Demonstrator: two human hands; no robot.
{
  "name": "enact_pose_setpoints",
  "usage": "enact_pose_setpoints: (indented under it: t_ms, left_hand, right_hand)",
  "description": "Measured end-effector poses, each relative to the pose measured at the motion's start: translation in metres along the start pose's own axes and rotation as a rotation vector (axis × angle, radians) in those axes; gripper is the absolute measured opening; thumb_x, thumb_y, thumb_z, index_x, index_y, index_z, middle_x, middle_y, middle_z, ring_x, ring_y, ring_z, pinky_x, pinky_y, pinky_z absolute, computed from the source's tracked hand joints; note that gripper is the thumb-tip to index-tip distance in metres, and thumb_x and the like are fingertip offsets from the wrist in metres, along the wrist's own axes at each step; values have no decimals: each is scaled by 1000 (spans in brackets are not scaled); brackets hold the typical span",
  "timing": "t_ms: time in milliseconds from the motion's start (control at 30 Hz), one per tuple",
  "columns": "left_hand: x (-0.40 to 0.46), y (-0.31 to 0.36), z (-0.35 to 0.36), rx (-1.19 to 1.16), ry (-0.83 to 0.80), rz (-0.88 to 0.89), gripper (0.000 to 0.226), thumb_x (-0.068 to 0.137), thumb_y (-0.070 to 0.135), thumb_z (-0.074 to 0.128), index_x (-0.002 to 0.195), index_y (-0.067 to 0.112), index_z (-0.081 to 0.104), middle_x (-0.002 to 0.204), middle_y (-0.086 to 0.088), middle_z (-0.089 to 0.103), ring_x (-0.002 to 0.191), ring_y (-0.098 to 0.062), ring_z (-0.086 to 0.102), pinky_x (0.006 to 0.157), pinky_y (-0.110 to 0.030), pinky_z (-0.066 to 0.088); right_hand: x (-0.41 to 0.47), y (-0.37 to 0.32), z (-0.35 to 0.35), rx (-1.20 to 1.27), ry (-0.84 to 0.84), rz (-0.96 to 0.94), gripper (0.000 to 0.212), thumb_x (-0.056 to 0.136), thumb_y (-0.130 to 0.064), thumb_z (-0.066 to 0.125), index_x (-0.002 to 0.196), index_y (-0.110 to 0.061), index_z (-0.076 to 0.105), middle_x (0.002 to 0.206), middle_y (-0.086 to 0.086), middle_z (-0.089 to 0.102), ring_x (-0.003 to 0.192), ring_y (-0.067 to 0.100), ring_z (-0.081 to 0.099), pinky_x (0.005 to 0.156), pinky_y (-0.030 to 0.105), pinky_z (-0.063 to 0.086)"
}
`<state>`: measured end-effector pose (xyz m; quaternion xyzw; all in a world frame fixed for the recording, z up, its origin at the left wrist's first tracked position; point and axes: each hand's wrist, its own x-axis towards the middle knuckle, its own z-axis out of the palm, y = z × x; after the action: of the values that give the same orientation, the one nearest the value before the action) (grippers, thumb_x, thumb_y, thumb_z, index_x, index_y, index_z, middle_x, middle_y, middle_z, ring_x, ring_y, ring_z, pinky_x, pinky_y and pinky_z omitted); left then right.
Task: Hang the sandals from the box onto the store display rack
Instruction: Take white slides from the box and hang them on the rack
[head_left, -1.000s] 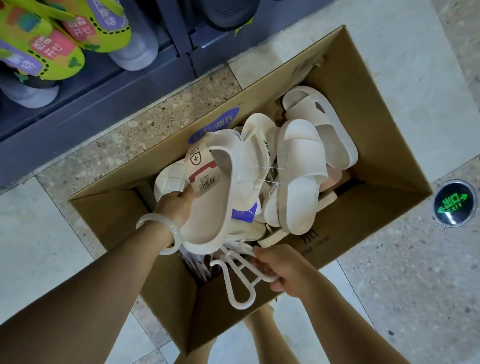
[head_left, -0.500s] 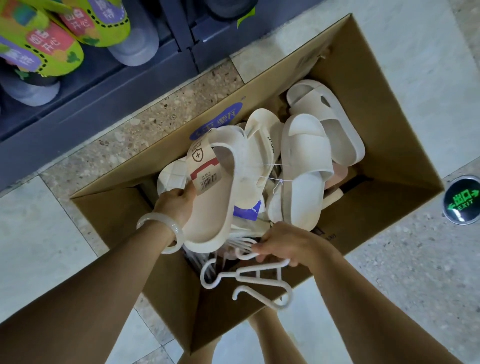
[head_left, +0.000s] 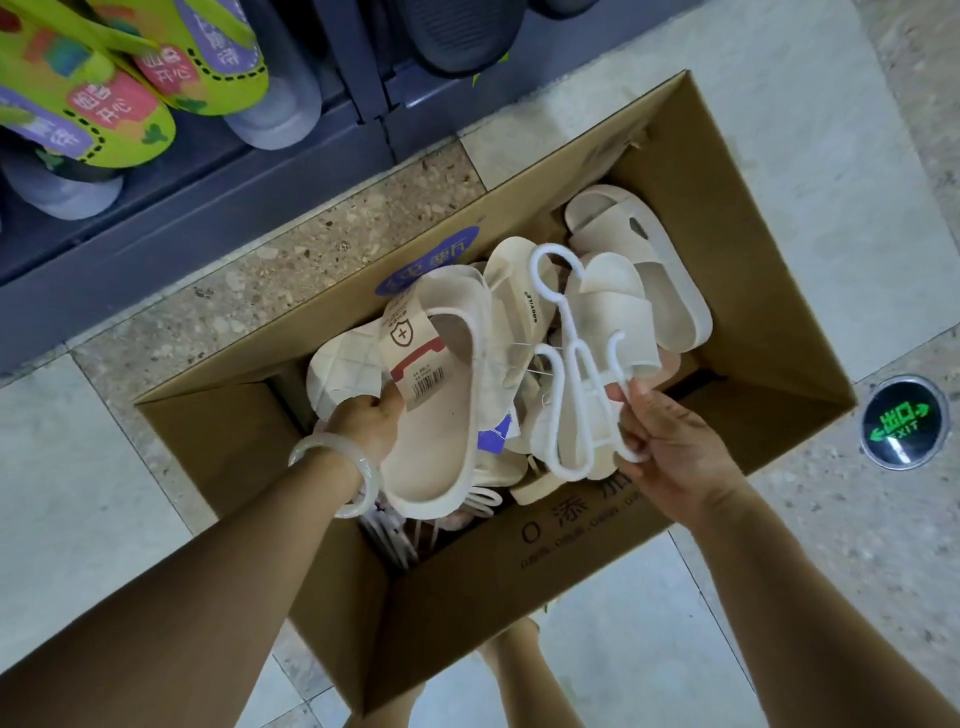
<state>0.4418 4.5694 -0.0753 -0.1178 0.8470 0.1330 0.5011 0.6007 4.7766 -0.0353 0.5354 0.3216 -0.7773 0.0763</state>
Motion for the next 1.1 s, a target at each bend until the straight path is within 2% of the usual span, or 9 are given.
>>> enact_pose_setpoints:
  t_ms: [200,333,433,567,667,767,833,967,1100]
  left_hand:
    - [-12,2,7,-631,-240,-188,21,91,26,43,91,16,62,112,-13,63,105,-32,58,89,-42,50]
    - [-10,2,1,-819,-424,-228,66,86,72,26,108,19,59,108,-8,64,101,-28,58,92,-45,46]
    - [-7,13,-1,-699,-399,-175,67,75,81,31,100,26,62,101,-4,66,95,-24,60,80,-41,50]
    - [-1,31,2,-568,-359,-88,56,78,77,33,100,29,53,106,1,61,104,-22,52,95,-39,38]
    - [2,45,3,-604,-334,-58,48,84,72,30,103,32,48,97,4,60,86,-17,54,81,-35,38]
    - [11,52,9,-582,-284,-44,112,46,91,51,137,27,38,133,-1,54,111,-23,55,91,-40,45]
    - [14,55,13,-530,-148,0,119,51,81,63,147,29,16,147,-5,36,130,-29,42,104,-45,38]
    - [19,64,14,82,265,537,105,63,64,70,146,28,16,149,-12,25,136,-34,29,110,-50,30]
    - [24,79,22,533,145,765,102,62,73,62,144,24,24,153,-6,25,141,-28,20,115,-48,17]
  right_hand:
    - [-6,31,32,-161,102,35,29,97,-30,41,83,-13,60,54,-4,35,51,11,36,49,23,33]
    - [-4,36,40,-249,110,31,28,98,-29,40,83,-16,60,59,-1,40,55,12,41,50,25,40]
    - [0,38,44,-292,91,53,24,97,-30,42,85,-17,58,62,1,43,60,14,47,52,26,48]
    - [9,40,51,-302,62,86,21,97,-28,43,91,-12,55,64,0,48,62,11,56,56,28,56]
    - [17,40,53,-249,88,132,21,97,-26,43,92,-9,55,65,2,50,63,11,61,53,27,58]
    - [22,42,49,-263,96,166,24,98,-26,43,89,-11,59,74,4,50,72,17,59,56,29,59]
    - [26,41,46,-307,101,146,23,98,-25,44,88,-13,60,79,4,49,72,17,58,58,30,60]
    - [39,34,46,-405,107,86,24,98,-25,43,83,-16,59,78,2,51,68,15,55,62,33,61]
    - [49,27,46,-395,140,6,22,98,-22,43,88,-12,59,70,0,50,62,9,54,65,35,60]
